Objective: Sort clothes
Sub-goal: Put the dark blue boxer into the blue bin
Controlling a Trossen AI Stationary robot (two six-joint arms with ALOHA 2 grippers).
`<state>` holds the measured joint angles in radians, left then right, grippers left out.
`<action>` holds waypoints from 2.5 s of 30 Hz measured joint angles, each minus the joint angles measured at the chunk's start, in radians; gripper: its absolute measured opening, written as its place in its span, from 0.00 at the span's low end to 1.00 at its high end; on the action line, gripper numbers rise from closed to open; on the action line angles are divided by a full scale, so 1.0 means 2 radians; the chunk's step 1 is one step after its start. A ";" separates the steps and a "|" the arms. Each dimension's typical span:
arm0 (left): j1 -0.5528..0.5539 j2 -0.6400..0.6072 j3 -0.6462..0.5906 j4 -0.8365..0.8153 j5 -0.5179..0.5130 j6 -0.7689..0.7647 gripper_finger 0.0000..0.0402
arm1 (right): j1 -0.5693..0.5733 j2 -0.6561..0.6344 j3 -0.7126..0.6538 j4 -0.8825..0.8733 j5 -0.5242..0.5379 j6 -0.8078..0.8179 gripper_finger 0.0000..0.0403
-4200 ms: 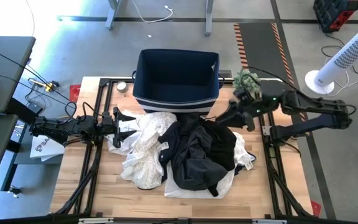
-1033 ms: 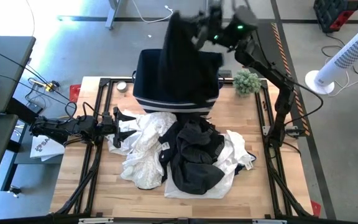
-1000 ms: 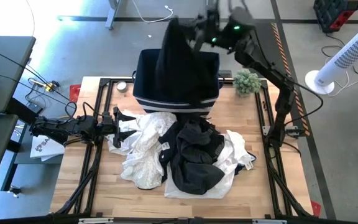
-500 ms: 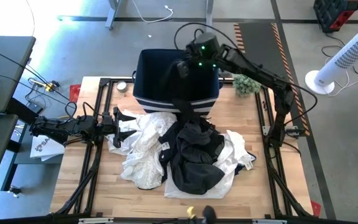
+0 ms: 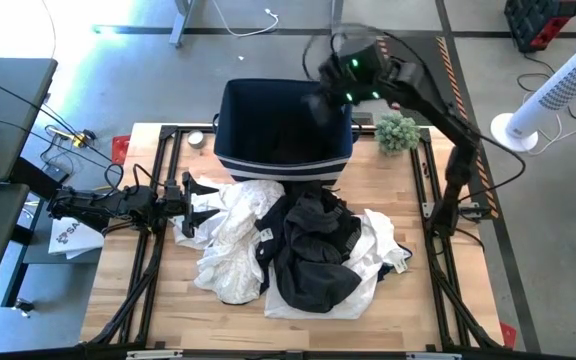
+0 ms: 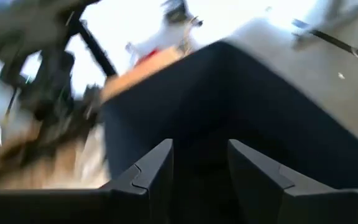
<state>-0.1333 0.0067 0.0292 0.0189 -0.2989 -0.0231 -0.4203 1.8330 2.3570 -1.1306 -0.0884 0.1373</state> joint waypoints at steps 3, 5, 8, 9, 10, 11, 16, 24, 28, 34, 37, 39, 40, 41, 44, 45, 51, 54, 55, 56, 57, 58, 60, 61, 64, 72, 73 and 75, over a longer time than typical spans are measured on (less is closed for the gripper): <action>0.000 0.000 0.000 0.000 0.000 0.000 0.74 | 0.037 -0.040 -0.046 -0.062 -0.010 -0.051 0.37; 0.000 0.000 0.000 0.000 0.000 0.000 0.74 | 0.058 -0.071 -0.093 -0.094 -0.013 -0.055 0.37; 0.000 0.000 0.000 0.000 0.000 0.000 0.74 | 0.088 -0.131 -0.190 -0.093 -0.012 -0.014 0.37; 0.000 0.000 0.000 0.000 0.000 0.000 0.74 | 0.099 -0.154 -0.227 -0.082 -0.012 0.006 0.37; 0.000 0.000 0.000 0.000 0.000 0.000 0.74 | 0.109 -0.180 -0.265 -0.067 -0.012 0.027 0.37; 0.000 0.000 0.000 0.000 0.000 0.000 0.74 | 0.119 -0.204 -0.303 -0.049 -0.011 0.049 0.37; 0.000 0.000 0.000 0.000 0.000 0.000 0.74 | 0.170 -0.304 -0.489 0.042 0.019 0.163 0.37; 0.000 0.000 0.000 0.000 0.000 0.000 0.74 | 0.216 -0.354 -0.719 0.179 -0.005 0.256 0.37; 0.000 0.000 0.000 0.001 0.000 -0.001 0.74 | 0.216 -0.335 -0.798 0.254 -0.009 0.259 0.37; 0.000 0.000 0.000 0.001 0.000 -0.022 0.74 | 0.209 -0.285 -0.850 0.344 -0.004 0.259 0.37; 0.000 0.000 0.000 0.001 0.000 -0.037 0.74 | 0.209 -0.259 -0.848 0.372 0.017 0.259 0.37; 0.000 0.000 0.000 0.001 0.000 -0.046 0.74 | 0.209 -0.244 -0.848 0.402 0.018 0.259 0.34; 0.000 0.000 0.000 0.001 0.000 -0.052 0.74 | 0.209 -0.238 -0.848 0.413 0.018 0.259 0.31; 0.000 0.000 0.000 0.001 0.000 -0.056 0.74 | 0.209 -0.234 -0.848 0.421 0.018 0.259 0.27; 0.000 0.000 0.000 0.001 0.000 -0.066 0.74 | 0.209 -0.229 -0.839 0.411 0.015 0.275 0.10; 0.000 0.000 0.000 0.001 0.000 -0.067 0.74 | 0.209 -0.229 -0.834 0.400 0.012 0.281 0.05; 0.000 0.000 0.000 0.001 0.000 -0.066 0.74 | 0.209 -0.266 -0.767 0.284 -0.017 0.261 0.02; 0.000 0.000 0.000 0.001 0.000 -0.066 0.74 | 0.205 -0.291 -0.719 0.242 -0.048 0.238 0.01; 0.000 0.000 0.000 0.001 0.000 -0.066 0.74 | 0.201 -0.298 -0.703 0.237 -0.064 0.234 0.01; 0.000 0.000 0.000 0.001 0.000 -0.066 0.74 | 0.196 -0.305 -0.687 0.237 -0.080 0.233 0.01; 0.000 0.000 0.000 0.000 0.000 -0.066 0.74 | 0.189 -0.309 -0.671 0.237 -0.092 0.233 0.01; 0.000 0.000 0.000 0.001 0.000 -0.066 0.74 | 0.183 -0.313 -0.653 0.237 -0.104 0.233 0.01; 0.000 0.000 0.000 0.001 0.000 -0.066 0.74 | 0.171 -0.315 -0.615 0.238 -0.120 0.232 0.01; 0.000 0.000 0.000 0.001 0.000 -0.066 0.74 | 0.165 -0.315 -0.594 0.239 -0.127 0.229 0.01; 0.000 0.000 0.000 0.001 0.000 -0.066 0.74 | 0.148 -0.313 -0.532 0.264 -0.132 0.211 0.00; 0.000 0.000 0.000 0.000 0.000 -0.066 0.74 | 0.101 -0.306 -0.406 0.454 -0.080 0.104 0.00; 0.000 0.000 0.000 0.000 0.000 -0.066 0.74 | 0.095 -0.304 -0.396 0.480 -0.060 0.084 0.00; 0.000 0.000 0.000 0.001 0.000 -0.066 0.74 | 0.080 -0.297 -0.379 0.525 -0.022 0.050 0.00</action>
<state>-0.1337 0.0064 0.0292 0.0200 -0.2981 -0.1551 -0.2612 1.2384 1.5986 -0.0805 -0.1322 0.2372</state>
